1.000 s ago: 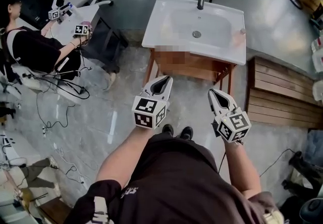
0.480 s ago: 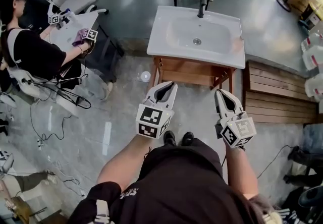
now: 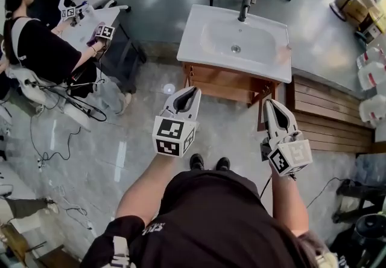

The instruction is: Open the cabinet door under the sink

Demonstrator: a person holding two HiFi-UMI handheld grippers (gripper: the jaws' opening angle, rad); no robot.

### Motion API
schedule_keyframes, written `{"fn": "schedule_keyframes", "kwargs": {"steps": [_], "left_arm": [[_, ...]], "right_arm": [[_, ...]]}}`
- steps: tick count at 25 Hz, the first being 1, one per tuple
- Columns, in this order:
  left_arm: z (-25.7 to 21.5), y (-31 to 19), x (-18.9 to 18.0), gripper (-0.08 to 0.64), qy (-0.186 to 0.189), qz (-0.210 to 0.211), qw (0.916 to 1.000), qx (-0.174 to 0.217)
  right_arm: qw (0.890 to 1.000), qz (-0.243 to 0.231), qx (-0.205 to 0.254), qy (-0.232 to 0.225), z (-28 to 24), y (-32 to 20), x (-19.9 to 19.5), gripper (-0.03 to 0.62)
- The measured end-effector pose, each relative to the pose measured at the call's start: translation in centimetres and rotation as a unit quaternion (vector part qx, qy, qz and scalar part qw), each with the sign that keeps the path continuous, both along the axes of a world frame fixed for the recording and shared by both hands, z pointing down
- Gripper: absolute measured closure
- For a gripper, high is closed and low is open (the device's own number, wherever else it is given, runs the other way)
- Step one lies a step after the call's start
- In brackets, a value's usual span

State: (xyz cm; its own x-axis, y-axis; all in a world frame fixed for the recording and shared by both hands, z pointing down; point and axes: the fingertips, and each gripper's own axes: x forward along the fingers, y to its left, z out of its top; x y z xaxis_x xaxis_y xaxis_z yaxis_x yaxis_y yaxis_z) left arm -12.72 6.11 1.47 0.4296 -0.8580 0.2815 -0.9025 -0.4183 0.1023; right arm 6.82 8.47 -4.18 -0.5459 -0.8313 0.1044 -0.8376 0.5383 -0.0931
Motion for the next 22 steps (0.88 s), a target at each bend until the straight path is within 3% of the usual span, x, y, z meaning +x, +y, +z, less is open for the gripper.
{"fn": "schedule_keyframes", "kwargs": {"steps": [14,22], "left_arm": [[-0.6,0.2,2.4,0.526,-0.024,-0.017,0.9995,0.013],[-1.0,-0.1,3.0,0.526,-0.019,-0.021,0.9995,0.014]], "right_arm": [[0.999,-0.042,-0.005,0.007,0.6,-0.7,-0.2,0.581],[0.999,-0.03,-0.01,0.007,0.4,-0.9,1.5,0.581]]}}
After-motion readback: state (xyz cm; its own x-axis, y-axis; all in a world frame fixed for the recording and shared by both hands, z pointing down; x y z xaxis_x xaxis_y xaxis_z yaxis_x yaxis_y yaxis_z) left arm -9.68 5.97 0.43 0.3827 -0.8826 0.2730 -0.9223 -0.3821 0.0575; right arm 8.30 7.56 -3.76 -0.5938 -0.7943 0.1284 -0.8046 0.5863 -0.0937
